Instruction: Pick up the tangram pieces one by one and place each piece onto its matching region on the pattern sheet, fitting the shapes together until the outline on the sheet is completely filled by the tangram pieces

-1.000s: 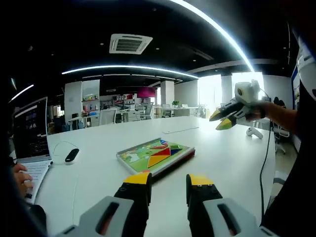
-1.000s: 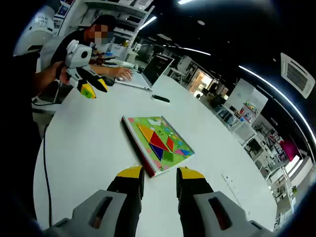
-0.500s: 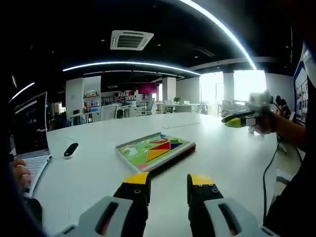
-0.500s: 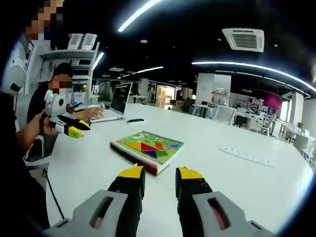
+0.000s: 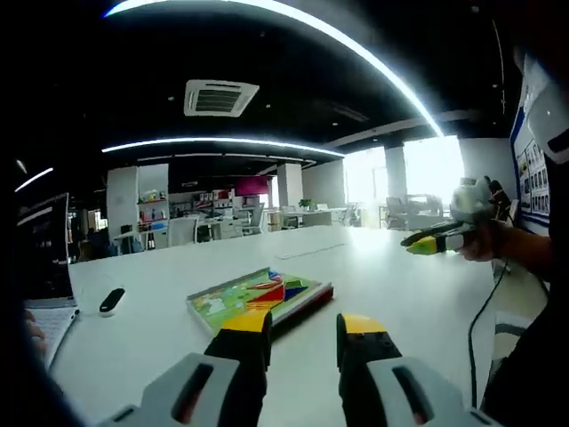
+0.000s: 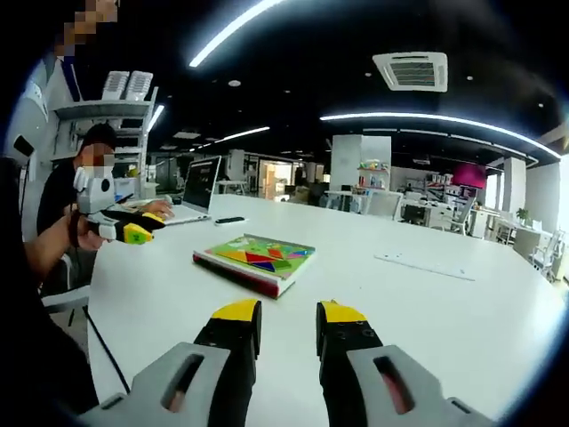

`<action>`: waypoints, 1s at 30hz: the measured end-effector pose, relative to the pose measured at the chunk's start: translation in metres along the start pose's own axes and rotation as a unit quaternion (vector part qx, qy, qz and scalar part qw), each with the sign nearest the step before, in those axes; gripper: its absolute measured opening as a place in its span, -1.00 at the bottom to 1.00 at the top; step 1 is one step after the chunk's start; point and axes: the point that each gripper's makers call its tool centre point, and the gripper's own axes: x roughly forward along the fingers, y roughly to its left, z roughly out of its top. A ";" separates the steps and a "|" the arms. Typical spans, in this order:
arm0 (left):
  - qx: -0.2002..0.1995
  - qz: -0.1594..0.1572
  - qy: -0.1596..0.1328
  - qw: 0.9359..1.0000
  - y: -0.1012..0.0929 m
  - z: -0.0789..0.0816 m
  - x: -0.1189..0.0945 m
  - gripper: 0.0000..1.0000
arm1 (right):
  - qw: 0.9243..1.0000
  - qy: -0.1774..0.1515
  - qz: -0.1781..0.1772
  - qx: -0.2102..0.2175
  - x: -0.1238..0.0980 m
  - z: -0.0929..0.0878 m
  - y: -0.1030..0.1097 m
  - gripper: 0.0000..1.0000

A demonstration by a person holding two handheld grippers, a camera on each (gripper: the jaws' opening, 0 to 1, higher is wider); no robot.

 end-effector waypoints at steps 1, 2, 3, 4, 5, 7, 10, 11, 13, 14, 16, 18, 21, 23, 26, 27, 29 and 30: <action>0.008 -0.010 -0.013 1.000 -0.005 0.005 0.002 -0.38 | 1.000 -0.001 -0.002 -0.001 -0.002 0.000 -0.002 -0.48; 0.007 -0.022 -0.028 0.999 -0.011 0.012 0.005 -0.38 | 1.000 -0.001 -0.003 -0.001 -0.003 -0.001 -0.004 -0.48; 0.008 -0.028 -0.037 0.999 -0.015 0.016 0.007 -0.38 | 1.000 0.000 -0.005 0.001 -0.003 -0.003 -0.006 -0.47; 0.013 -0.028 -0.039 0.999 -0.018 0.019 0.009 -0.38 | 1.000 0.003 -0.010 0.007 -0.004 -0.005 -0.009 -0.47; 0.022 -0.029 -0.037 0.999 -0.020 0.023 0.013 -0.38 | 1.000 0.004 -0.015 0.013 -0.005 -0.006 -0.012 -0.47; 0.026 -0.031 -0.025 0.999 -0.022 0.023 0.019 -0.38 | 0.999 -0.002 -0.025 0.026 -0.006 -0.006 -0.017 -0.47; 0.017 -0.022 0.000 1.000 -0.018 0.016 0.025 -0.38 | 0.999 -0.004 -0.029 0.039 -0.004 -0.009 -0.016 -0.47; 0.018 -0.020 0.003 1.000 -0.018 0.015 0.025 -0.38 | 0.999 -0.004 -0.029 0.041 -0.004 -0.011 -0.014 -0.47; 0.020 -0.016 0.006 1.000 -0.018 0.014 0.020 -0.38 | 0.999 -0.003 -0.027 0.040 -0.005 -0.013 -0.011 -0.47; 0.020 -0.014 0.006 1.000 -0.018 0.014 0.017 -0.38 | 0.999 -0.003 -0.026 0.039 -0.006 -0.015 -0.009 -0.47; 0.011 -0.010 0.007 1.000 -0.018 0.011 0.011 -0.38 | 0.999 -0.002 -0.024 0.037 -0.009 -0.016 -0.007 -0.47; 0.005 -0.005 0.009 1.000 -0.019 0.008 0.006 -0.38 | 0.999 -0.005 -0.022 0.036 -0.011 -0.015 -0.007 -0.47; -0.025 0.000 0.018 1.000 -0.017 -0.004 0.001 -0.38 | 0.999 -0.009 -0.028 0.040 -0.011 -0.014 -0.009 -0.46; -0.035 0.002 0.011 0.999 -0.016 -0.005 -0.001 -0.38 | 0.999 -0.010 -0.023 0.047 -0.007 -0.014 -0.003 -0.46; -0.042 0.013 0.016 0.999 -0.012 -0.008 -0.003 -0.38 | 0.999 -0.008 -0.013 0.050 -0.002 -0.014 0.006 -0.46; -0.039 0.018 0.019 0.999 -0.010 -0.009 -0.004 -0.38 | 0.999 -0.009 -0.010 0.050 -0.001 -0.012 0.009 -0.46; -0.032 0.024 0.021 0.999 -0.007 -0.008 -0.007 -0.38 | 0.999 -0.013 -0.005 0.048 0.001 -0.009 0.014 -0.45; -0.031 0.026 0.021 0.999 -0.005 -0.008 -0.008 -0.38 | 0.999 -0.015 -0.005 0.047 0.002 -0.007 0.015 -0.45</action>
